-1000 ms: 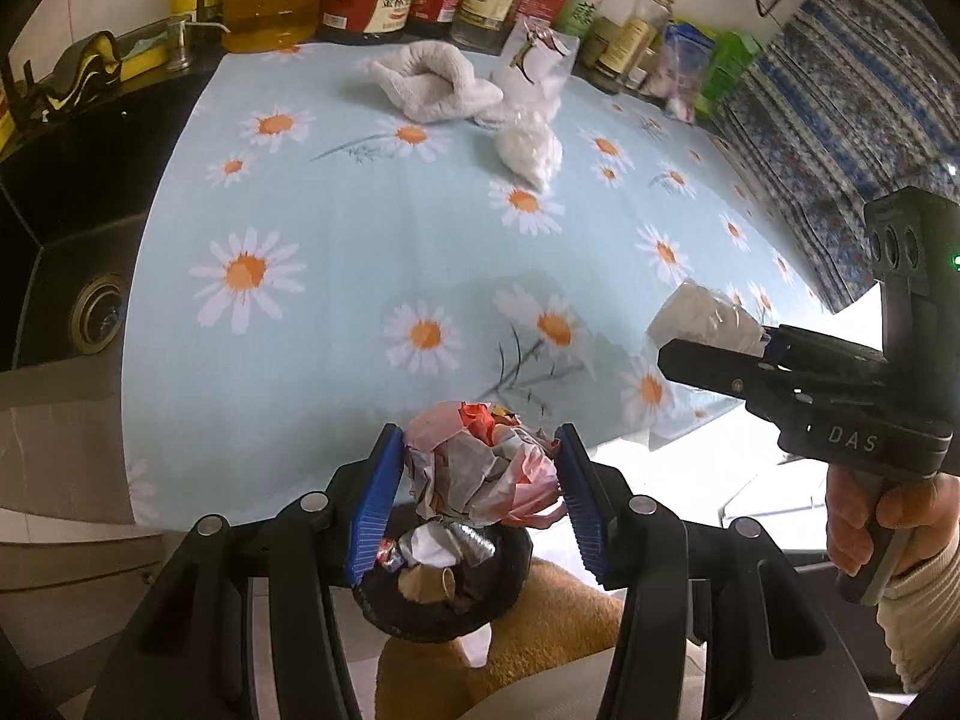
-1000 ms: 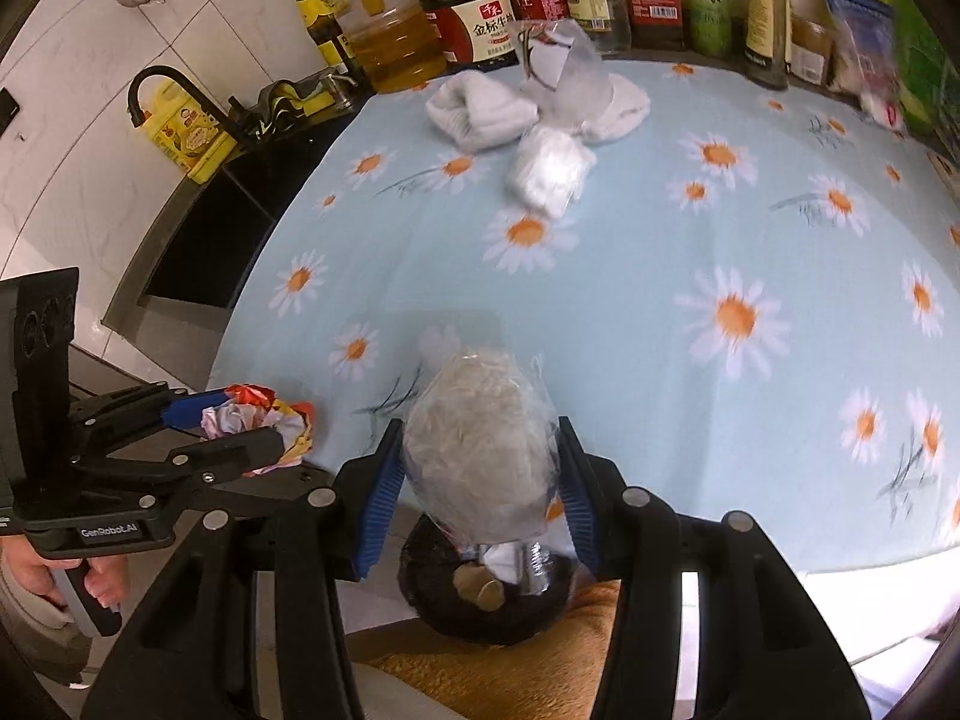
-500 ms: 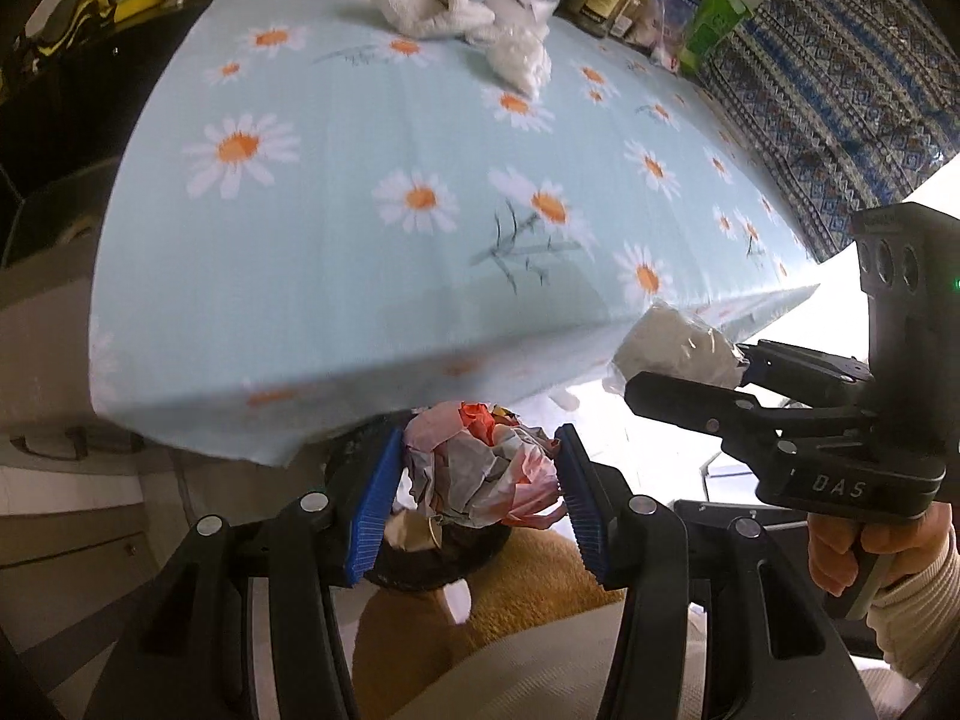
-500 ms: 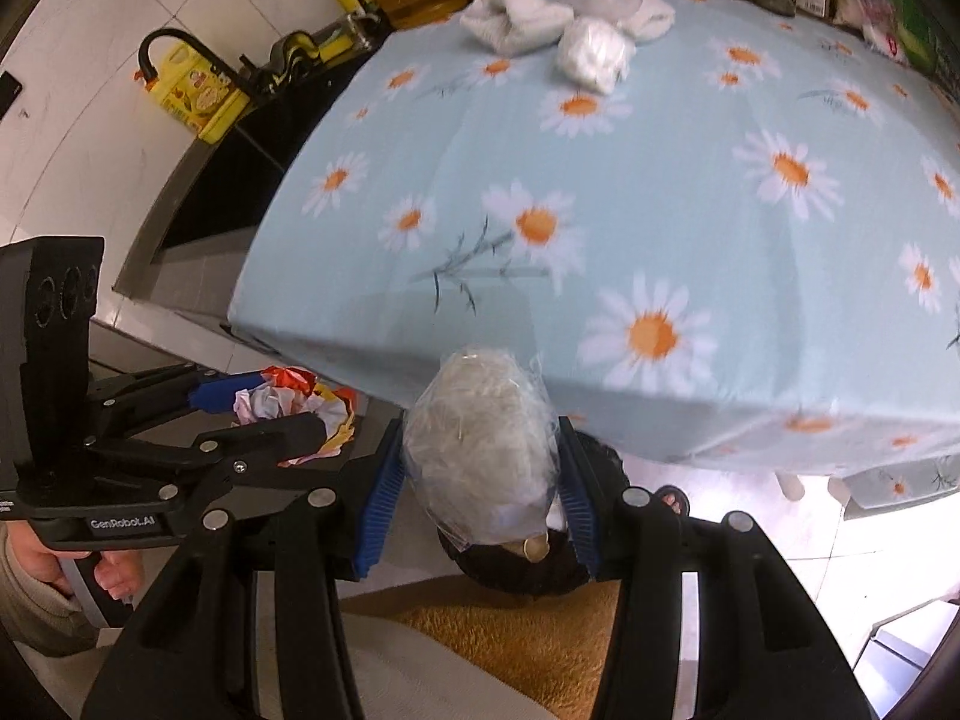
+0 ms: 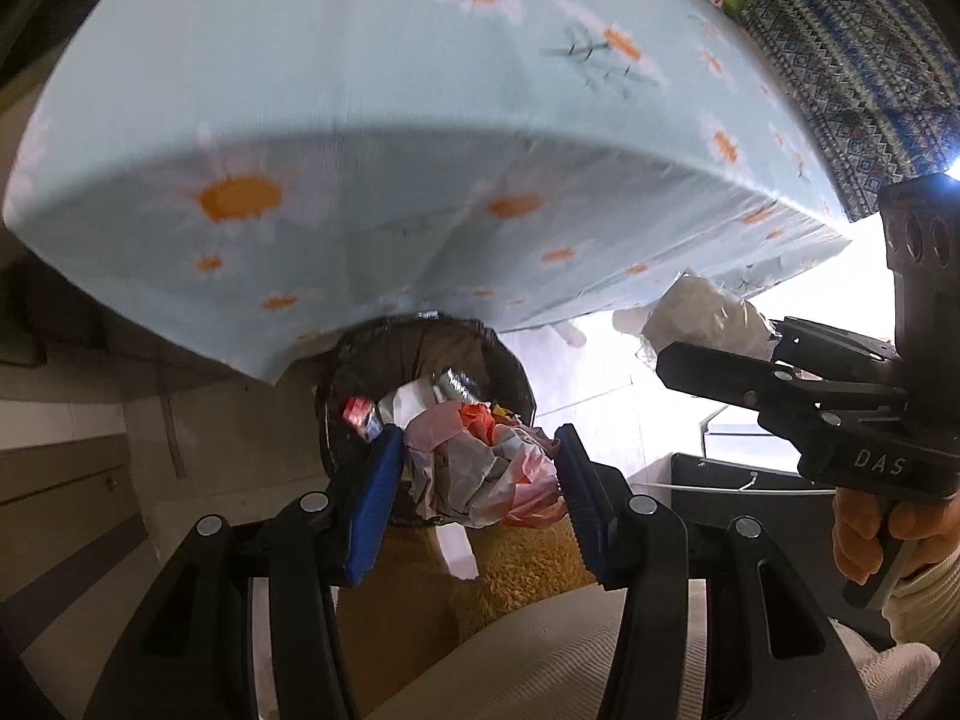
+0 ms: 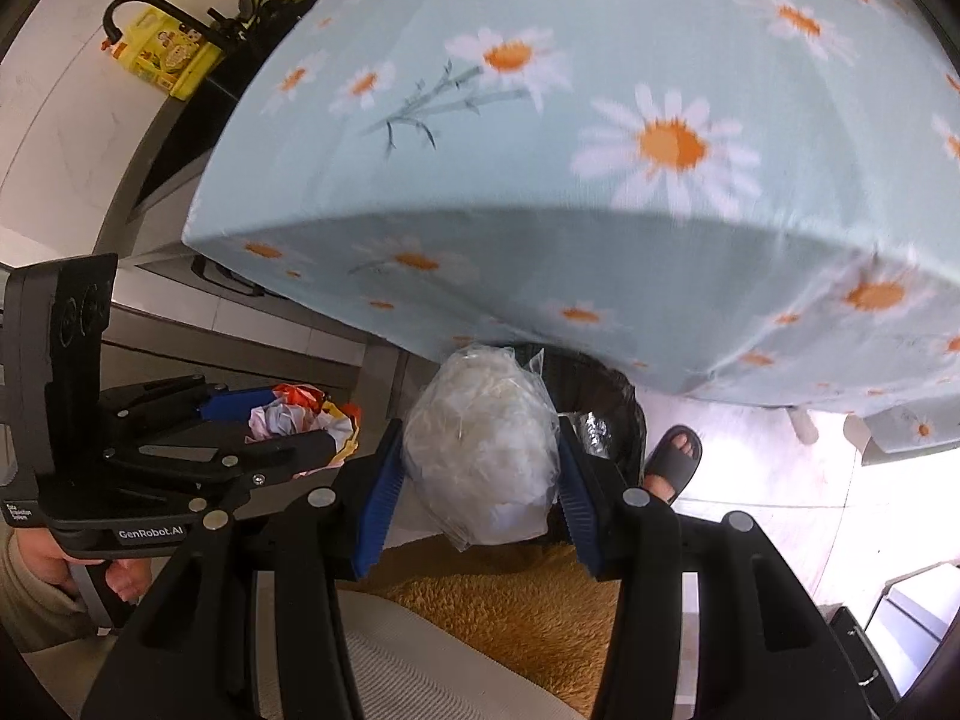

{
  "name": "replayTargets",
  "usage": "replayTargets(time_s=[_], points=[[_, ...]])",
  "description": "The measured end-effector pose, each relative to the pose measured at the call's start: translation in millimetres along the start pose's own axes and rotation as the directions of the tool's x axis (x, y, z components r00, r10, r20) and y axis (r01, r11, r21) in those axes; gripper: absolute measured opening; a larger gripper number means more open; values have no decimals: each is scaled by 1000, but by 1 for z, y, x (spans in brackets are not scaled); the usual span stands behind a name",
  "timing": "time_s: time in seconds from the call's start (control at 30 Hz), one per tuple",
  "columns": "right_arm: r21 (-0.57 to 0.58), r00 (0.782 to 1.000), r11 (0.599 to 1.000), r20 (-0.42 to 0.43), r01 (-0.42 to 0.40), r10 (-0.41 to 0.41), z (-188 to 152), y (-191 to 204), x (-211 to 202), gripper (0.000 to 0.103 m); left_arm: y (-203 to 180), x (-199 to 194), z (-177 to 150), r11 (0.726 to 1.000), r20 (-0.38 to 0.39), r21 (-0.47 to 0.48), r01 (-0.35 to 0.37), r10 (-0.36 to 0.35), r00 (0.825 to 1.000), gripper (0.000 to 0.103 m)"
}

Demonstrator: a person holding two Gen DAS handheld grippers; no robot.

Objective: Collect trash
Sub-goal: 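Carry the pink wrapper and tissue bag down over the black bin, then open both tools to drop the wrapper and tissue bag into the bin, then move both tools back up over the table toward the remaining bags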

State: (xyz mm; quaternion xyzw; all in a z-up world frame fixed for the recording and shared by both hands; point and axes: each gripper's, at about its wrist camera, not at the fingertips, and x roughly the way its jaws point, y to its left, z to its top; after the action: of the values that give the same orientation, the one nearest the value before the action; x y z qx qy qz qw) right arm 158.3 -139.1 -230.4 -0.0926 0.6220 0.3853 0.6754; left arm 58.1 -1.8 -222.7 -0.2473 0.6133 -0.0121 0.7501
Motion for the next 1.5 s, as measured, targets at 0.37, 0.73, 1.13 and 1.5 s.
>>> replayTargets(time_s=[0.37,0.73,1.13,1.5], points=[[21,999,1000,-37,-17,18,-5,5,20,50,11,22,-14,1000,-63,-28,-5,3,998,51],[43,999,998,-17,-46,47,3,7,11,62,13,21,-14,999,-59,-42,-11,8,998,58],[64,999,997,4,-33,33,4,1,4,62,13,18,-11,999,-61,-45,-23,20,998,59],[72,999,997,32,-22,20,3,1,-8,62,9,-2,0,1000,-17,-21,-10,10,1000,59]])
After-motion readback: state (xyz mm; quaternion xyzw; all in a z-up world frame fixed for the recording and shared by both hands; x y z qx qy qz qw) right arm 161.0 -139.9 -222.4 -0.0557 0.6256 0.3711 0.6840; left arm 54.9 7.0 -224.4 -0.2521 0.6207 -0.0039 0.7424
